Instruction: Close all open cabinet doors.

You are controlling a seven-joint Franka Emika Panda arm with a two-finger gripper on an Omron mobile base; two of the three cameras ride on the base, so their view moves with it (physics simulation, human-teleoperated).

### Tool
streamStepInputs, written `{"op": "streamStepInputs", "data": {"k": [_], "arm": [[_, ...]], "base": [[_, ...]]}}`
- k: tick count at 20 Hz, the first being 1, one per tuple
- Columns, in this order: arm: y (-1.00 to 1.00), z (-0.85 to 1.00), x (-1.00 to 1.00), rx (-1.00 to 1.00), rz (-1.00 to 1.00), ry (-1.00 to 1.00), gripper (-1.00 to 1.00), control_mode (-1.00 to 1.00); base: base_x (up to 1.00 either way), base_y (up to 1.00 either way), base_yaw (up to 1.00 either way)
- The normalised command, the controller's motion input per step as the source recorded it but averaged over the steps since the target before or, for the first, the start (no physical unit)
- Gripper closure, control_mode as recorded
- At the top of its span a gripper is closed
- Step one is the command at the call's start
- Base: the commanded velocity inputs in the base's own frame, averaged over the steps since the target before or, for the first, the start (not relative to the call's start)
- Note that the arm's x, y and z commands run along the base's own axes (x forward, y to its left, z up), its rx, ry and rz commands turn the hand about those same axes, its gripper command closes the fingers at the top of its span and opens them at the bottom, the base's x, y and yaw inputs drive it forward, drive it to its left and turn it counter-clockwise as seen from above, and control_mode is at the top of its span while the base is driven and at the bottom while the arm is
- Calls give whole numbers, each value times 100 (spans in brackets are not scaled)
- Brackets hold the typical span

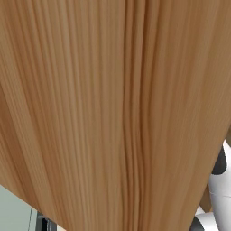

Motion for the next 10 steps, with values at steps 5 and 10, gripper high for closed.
{"op": "streamStepInputs", "data": {"k": [5, 10], "arm": [[0, 0, 0, 0, 0, 0, -100, -100], [0, 0, 0, 0, 0, 0, -100, 100]], "base": [[0, 0, 0], [0, 0, 0]]}}
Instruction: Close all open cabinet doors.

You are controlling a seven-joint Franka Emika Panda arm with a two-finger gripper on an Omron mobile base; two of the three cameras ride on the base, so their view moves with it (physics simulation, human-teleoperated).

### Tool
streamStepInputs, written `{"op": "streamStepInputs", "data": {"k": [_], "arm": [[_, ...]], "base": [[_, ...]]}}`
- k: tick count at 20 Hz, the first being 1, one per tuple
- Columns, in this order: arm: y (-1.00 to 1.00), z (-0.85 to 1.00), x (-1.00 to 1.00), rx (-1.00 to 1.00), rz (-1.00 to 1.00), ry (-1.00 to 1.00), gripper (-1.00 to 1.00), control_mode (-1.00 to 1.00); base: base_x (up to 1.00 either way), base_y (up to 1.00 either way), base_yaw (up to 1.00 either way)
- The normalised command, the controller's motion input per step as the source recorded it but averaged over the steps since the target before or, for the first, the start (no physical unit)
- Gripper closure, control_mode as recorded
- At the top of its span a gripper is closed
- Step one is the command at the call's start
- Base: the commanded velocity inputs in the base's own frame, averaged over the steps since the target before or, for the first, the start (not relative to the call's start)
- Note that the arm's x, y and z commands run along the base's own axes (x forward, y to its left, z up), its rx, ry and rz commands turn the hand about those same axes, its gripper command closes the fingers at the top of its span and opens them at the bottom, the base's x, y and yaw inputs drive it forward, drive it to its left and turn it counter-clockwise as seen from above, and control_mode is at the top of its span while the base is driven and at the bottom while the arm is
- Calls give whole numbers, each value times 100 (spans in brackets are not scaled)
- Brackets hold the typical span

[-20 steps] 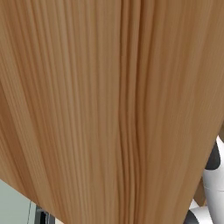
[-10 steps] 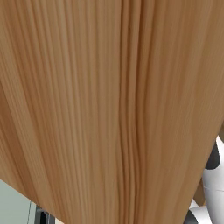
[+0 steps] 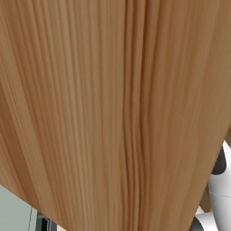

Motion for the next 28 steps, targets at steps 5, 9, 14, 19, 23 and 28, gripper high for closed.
{"op": "streamStepInputs", "data": {"k": [5, 9, 14, 19, 23, 28], "arm": [[0, 0, 0, 0, 0, 0, -100, 100], [0, 0, 0, 0, 0, 0, -100, 100], [0, 0, 0, 0, 0, 0, -100, 100], [0, 0, 0, 0, 0, 0, -100, 100], [0, 0, 0, 0, 0, 0, -100, 100], [0, 0, 0, 0, 0, 0, -100, 100]], "base": [[0, 0, 0], [0, 0, 0], [-7, -1, 0], [-15, -46, 0], [-14, -75, 0], [-36, -29, 2]]}}
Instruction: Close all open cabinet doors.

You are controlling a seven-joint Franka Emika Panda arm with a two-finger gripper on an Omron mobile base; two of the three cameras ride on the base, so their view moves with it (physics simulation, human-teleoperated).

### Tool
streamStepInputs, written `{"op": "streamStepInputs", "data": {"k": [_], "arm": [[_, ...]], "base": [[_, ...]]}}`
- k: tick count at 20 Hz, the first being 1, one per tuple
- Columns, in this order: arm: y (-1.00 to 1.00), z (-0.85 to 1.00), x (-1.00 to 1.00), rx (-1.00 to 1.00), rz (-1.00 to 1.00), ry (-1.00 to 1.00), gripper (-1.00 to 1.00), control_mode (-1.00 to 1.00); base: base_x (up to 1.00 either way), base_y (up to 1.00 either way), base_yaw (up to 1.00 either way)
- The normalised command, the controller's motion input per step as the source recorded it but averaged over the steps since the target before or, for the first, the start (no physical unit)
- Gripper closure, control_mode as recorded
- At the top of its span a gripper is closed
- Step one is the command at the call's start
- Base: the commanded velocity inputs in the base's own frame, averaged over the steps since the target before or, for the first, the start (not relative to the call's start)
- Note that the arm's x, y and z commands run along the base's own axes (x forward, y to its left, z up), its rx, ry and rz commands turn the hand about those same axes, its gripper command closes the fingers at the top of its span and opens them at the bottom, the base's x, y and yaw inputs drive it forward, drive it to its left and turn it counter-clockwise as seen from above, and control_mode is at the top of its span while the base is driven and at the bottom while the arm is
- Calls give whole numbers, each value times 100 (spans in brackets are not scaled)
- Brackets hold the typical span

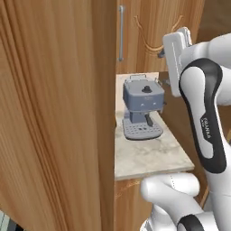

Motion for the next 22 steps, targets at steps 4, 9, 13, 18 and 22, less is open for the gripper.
{"op": "streamStepInputs", "data": {"k": [4, 9, 13, 18, 22], "arm": [[0, 0, 0, 0, 0, 0, -100, 100], [0, 0, 0, 0, 0, 0, -100, 100], [0, 0, 0, 0, 0, 0, -100, 100], [0, 0, 0, 0, 0, 0, -100, 100], [0, 0, 0, 0, 0, 0, -100, 100]], "base": [[-64, 9, 27], [-54, -5, 60], [-49, -9, 65], [-45, -8, 73], [-50, -11, 72]]}}
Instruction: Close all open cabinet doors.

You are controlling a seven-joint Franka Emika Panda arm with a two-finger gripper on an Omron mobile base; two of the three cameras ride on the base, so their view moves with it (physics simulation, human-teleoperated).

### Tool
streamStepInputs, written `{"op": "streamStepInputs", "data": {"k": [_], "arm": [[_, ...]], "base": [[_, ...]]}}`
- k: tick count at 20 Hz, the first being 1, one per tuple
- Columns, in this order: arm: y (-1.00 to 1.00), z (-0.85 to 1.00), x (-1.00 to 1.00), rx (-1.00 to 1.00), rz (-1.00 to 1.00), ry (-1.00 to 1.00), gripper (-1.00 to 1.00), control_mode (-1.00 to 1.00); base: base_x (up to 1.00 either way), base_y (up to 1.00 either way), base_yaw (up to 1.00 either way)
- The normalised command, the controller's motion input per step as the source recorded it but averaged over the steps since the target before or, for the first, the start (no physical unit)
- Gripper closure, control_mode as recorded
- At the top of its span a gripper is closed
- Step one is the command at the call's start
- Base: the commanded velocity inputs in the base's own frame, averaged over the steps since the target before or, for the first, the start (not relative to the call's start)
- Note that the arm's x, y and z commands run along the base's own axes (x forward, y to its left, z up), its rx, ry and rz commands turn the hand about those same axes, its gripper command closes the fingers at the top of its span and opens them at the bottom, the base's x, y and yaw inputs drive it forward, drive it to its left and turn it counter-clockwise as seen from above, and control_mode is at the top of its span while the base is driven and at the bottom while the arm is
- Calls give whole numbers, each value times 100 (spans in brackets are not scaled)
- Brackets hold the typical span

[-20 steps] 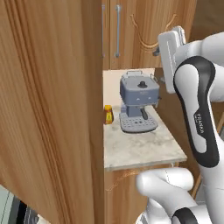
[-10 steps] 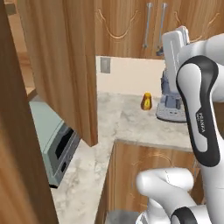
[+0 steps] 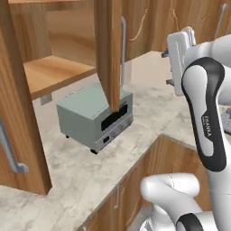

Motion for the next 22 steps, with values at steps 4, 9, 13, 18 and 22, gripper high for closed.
{"op": "streamStepInputs", "data": {"k": [4, 9, 13, 18, 22], "arm": [[0, 0, 0, 0, 0, 0, -100, 100], [0, 0, 0, 0, 0, 0, -100, 100], [0, 0, 0, 0, 0, 0, -100, 100], [0, 0, 0, 0, 0, 0, -100, 100], [0, 0, 0, 0, 0, 0, -100, 100]], "base": [[-44, -16, 54], [-28, -30, 20], [-40, -25, 27], [-36, -5, 47], [-23, 9, 37]]}}
